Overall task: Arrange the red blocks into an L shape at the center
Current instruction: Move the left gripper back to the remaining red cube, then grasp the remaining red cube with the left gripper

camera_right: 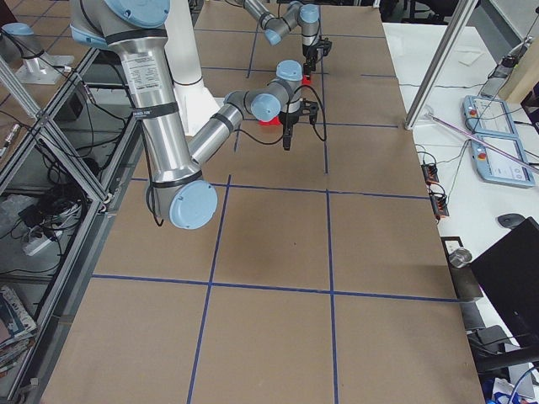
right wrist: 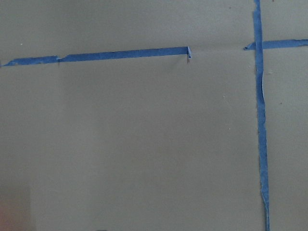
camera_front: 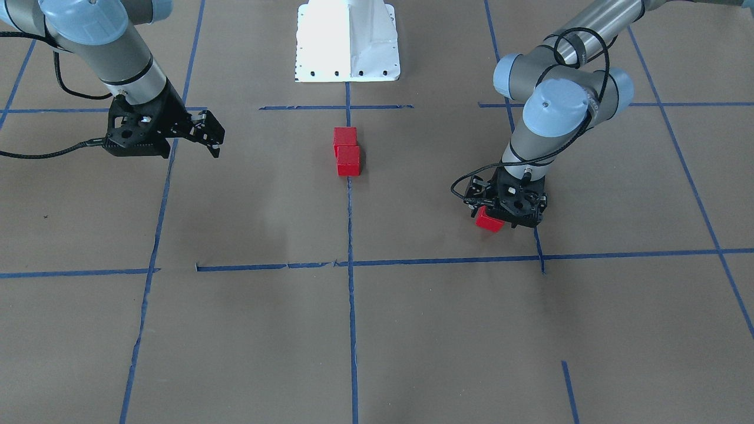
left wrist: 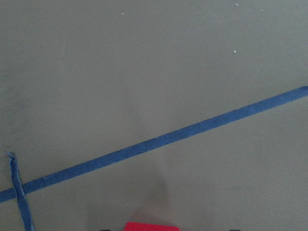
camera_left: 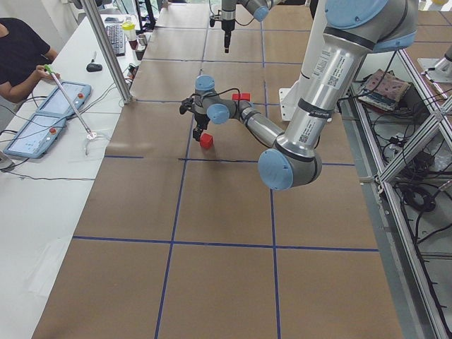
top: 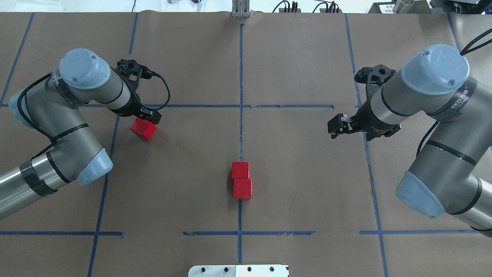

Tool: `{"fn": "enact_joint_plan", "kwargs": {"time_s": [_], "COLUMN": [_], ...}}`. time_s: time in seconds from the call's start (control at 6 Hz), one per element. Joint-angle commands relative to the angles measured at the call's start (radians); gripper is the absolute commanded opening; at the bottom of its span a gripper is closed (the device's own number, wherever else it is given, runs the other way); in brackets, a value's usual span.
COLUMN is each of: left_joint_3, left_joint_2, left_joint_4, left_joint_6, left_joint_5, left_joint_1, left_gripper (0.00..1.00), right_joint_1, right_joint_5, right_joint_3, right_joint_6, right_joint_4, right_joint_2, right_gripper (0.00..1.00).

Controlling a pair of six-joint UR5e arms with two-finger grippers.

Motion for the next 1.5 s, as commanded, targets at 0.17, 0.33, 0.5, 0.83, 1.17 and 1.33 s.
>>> {"fn": "enact_joint_plan", "kwargs": {"time_s": [0.17, 0.33, 0.5, 0.83, 1.17, 1.33], "left_joint_3": [0.008, 0.031, 0.031, 0.037, 0.033, 0.011], "left_joint_2": [0.012, 0.007, 0.003, -0.005, -0.017, -0.025], "left_joint_4": [0.0, -0.004, -0.019, -0.019, -0.007, 0.015], "left_joint_6": [-0.004, -0.004, -0.004, -0.005, -0.013, -0.103], "left_joint_5": [-0.008, -0.008, -0.02, -0.034, -0.036, -0.036], "left_joint_1": [0.004, 0.01, 0.012, 0.013, 0.015, 0.015], "left_gripper": [0.93, 0.93, 0.93, 0.61, 0.02, 0.0], "right_joint_1": [0.0, -0.002, -0.002, -0.002, -0.002, -0.003], "right_joint_5": [0.0, 0.0, 0.0, 0.0, 0.0, 0.0], "right_joint_3": [0.0, -0.001, -0.001, -0.001, -0.001, -0.001], "right_joint_6": [-0.002, -0.002, 0.0, 0.0, 0.0, 0.007], "right_joint_4": [-0.001, 0.001, 0.001, 0.001, -0.001, -0.001], "right_joint_2": [0.0, 0.002, 0.003, 0.002, 0.002, 0.003], "right_gripper": [1.0, 1.0, 1.0, 1.0, 1.0, 1.0]}}
